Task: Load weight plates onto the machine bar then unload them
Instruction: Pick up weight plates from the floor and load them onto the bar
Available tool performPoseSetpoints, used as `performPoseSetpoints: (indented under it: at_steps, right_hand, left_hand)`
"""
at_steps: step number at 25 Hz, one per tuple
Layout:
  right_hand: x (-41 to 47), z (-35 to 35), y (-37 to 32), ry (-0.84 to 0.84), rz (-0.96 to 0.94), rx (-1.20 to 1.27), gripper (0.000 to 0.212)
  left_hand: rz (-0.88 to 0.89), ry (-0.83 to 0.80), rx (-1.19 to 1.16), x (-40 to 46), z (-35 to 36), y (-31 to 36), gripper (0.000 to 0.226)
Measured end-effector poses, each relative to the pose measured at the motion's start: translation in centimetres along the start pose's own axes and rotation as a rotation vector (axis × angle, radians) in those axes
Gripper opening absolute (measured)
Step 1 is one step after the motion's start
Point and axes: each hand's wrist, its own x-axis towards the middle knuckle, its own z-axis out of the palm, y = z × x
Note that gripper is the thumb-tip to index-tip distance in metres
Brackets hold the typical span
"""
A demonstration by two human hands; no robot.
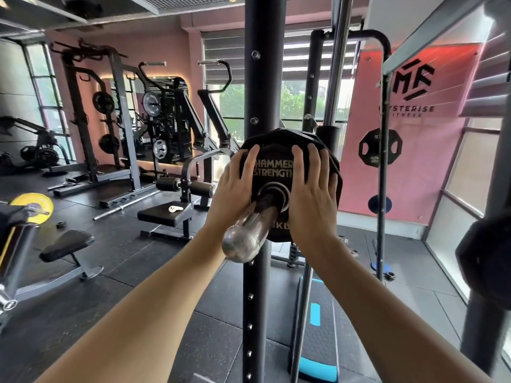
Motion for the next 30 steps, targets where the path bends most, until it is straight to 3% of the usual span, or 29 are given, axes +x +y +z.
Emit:
performPoseSetpoints:
  at_steps: [6, 10, 13, 16, 23, 30]
  right_hand:
    - [0.2, -1.7, -0.8, -0.089, 0.013, 0.024, 0.100]
    - [1.0, -3.9, -2.7, -0.184, 0.044, 0.021, 0.082]
    - [1.6, -6.4, -6.7, -0.109, 0.063, 0.121, 0.059]
    - [1.5, -8.0, -12.6, -0.010, 0.038, 0.257, 0.048]
    - [-0.4, -5.9, -23.8, 0.024, -0.104, 0.273, 0.050]
    - [-1.9, -1.2, -25.6, -0.062, -0.132, 0.272, 0.052]
  left_hand:
    - [-0.059, -0.099, 0.045, -1.1, -3.3, 0.9, 0.095]
    - [0.014, -0.087, 0.287, -2.7, -6.5, -0.7, 0.074]
    - [0.004, -0.051, 0.340, -4.5, -10.5, -3.5, 0.055]
    - [-0.017, -0.021, 0.340, -6.6, -15.0, -6.6, 0.050]
    - [-0.052, -0.059, 0.411, -12.6, -22.2, -13.0, 0.057]
    - [-0.105, -0.123, 0.438, -14.2, -21.5, -17.2, 0.064]
